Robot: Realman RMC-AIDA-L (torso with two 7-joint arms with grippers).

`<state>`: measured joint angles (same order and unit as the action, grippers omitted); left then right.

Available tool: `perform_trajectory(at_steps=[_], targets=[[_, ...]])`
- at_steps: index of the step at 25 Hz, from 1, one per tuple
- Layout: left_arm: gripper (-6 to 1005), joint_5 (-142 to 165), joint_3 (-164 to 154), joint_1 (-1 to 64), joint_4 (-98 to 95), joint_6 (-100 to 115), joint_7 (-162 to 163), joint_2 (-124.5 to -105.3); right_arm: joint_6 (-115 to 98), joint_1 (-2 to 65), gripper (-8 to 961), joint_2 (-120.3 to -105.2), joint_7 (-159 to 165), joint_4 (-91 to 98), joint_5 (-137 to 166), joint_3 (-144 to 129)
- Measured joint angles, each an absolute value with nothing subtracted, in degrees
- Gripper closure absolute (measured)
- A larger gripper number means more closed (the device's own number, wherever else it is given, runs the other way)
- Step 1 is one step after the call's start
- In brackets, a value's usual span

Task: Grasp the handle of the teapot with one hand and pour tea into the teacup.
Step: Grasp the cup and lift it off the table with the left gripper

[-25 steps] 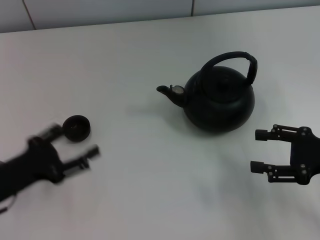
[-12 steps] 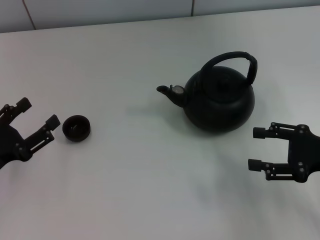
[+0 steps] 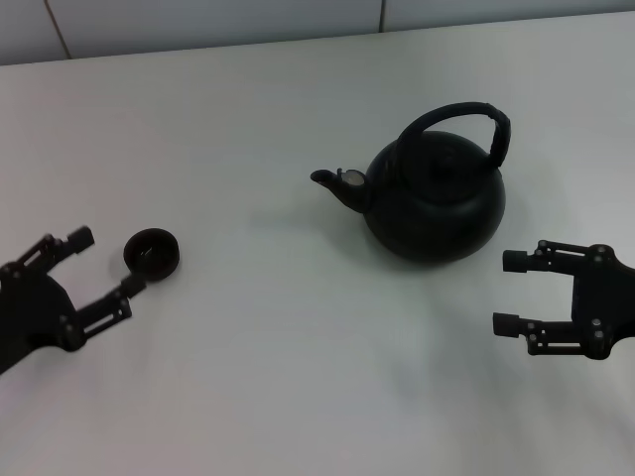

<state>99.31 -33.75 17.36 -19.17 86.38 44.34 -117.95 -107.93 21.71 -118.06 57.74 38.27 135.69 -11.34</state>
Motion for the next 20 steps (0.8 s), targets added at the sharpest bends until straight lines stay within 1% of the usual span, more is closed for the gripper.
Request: perform_trajectory(at_steps=[3,5,11,20], targets=[[205,100.32,-34.02,17.35,-19.62,85.31,44.22,-117.99,-107.92,21.71,165,-117.98,57.74,38.31,135.69,-11.27],[207,102.5,-34.33,17.64,-19.94,79.94,42.43,-118.29,-107.92,21.71,165,-117.96,57.74,38.31,135.69,-11.25],[214,102.53,-34.38,17.85,-19.72,78.71,41.88,-118.35,-107.98,21.79,165,-118.0,57.74,38.39,135.69,-11.1],[223,102.63,-34.54,19.78,-18.84,74.71,40.76,-118.63,-108.24,21.8,165,-118.12,57.74,38.5,135.7,-10.8]])
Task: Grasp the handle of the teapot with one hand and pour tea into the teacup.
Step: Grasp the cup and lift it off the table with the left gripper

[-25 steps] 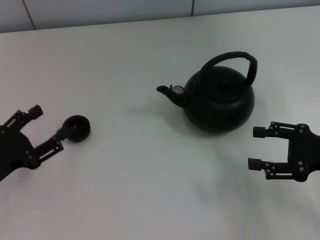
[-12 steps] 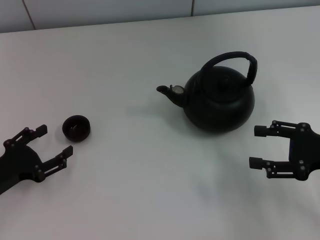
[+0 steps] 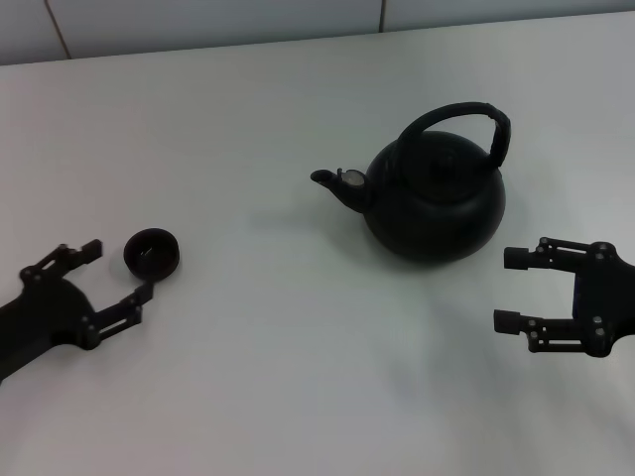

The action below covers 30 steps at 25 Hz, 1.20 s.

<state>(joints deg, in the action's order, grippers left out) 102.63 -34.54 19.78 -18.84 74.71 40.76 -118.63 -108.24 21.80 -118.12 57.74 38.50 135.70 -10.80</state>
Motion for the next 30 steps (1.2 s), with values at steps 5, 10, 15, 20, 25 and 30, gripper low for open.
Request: perform_trajectory(at_steps=[5,10,15,20,25,30], targets=[[228,102.62,-35.95,22.07,-17.05,71.99,40.47,-118.74,-108.32,21.8,165,-118.12,57.74,38.5,135.7,-10.78],[233,102.52,-36.03,24.02,-15.19,69.64,39.67,-118.74,-108.36,21.87,165,-118.03,57.74,38.5,135.7,-10.72],[238,102.51,-36.04,26.07,-13.82,66.7,39.13,-118.77,-108.37,21.88,165,-117.97,57.74,38.5,135.7,-10.71],[244,102.46,-36.04,26.57,-13.42,65.94,39.1,-118.83,-108.37,21.91,165,-117.88,57.74,38.5,135.69,-10.72],[249,102.35,-36.04,26.6,-13.43,65.95,39.11,-118.83,-108.37,22.02,165,-117.86,57.74,38.5,135.66,-10.72],[254,102.26,-36.04,26.81,-13.45,65.98,39.37,-118.83,-108.37,22.07,165,-117.86,57.74,38.5,135.6,-10.72]])
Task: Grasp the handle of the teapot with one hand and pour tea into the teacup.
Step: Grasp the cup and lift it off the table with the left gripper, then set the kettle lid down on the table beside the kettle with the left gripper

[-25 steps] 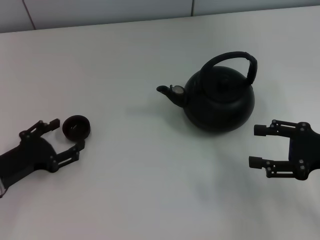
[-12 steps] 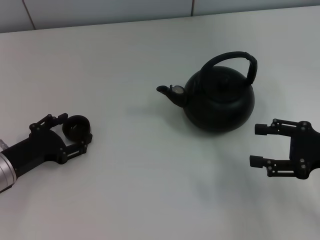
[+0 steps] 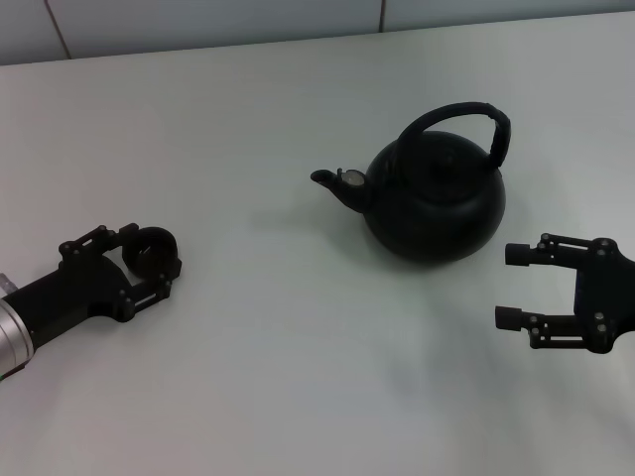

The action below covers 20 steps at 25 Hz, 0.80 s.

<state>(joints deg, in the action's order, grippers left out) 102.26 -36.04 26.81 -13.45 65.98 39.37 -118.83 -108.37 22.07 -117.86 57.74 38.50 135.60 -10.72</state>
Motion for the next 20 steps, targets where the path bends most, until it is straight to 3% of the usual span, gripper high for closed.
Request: perform_trajectory(at_steps=[12,20], targets=[[303,102.25,-36.03,27.65,-13.36,69.2,39.77,-118.82,-108.44,22.06,165,-117.88,57.74,38.5,135.51,-10.63],[309,102.52,-37.87,34.58,-6.12,69.69,37.58,-119.13,-108.53,21.95,165,-117.99,57.74,38.5,134.94,-10.64]])
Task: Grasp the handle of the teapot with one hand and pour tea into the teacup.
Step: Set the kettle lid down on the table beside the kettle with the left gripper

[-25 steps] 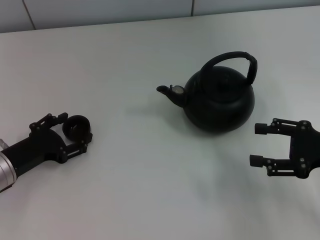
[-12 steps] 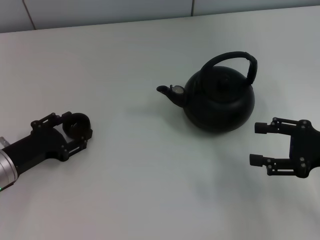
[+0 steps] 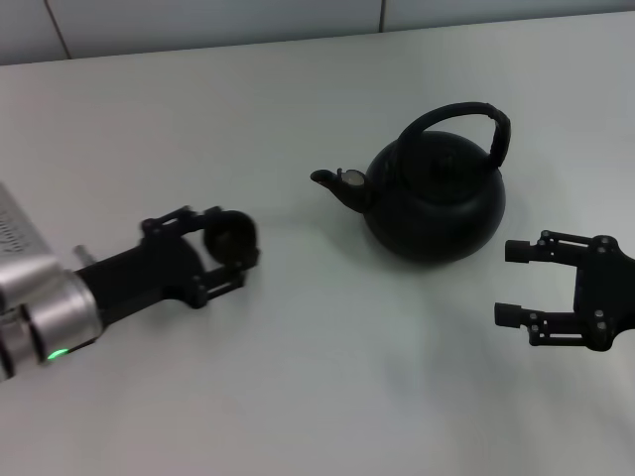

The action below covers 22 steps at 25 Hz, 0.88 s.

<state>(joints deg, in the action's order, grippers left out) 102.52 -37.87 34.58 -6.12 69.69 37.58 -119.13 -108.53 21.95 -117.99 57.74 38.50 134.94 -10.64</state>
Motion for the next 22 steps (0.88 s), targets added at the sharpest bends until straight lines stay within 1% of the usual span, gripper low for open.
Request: perform_trajectory(at_steps=[3,7,22], targets=[[308,102.35,-37.73,37.24,-2.86,68.29,35.1,-119.16,-108.57,21.89,165,-118.09,57.74,38.5,134.91,-10.63],[308,102.32,-37.65,38.26,-1.56,66.98,33.92,-119.18,-108.73,21.88,165,-118.1,57.74,38.49,134.9,-10.63],[308,102.33,-35.24,38.73,1.72,62.13,28.85,-119.18,-109.16,21.89,166,-118.13,57.74,38.49,134.73,-10.63]])
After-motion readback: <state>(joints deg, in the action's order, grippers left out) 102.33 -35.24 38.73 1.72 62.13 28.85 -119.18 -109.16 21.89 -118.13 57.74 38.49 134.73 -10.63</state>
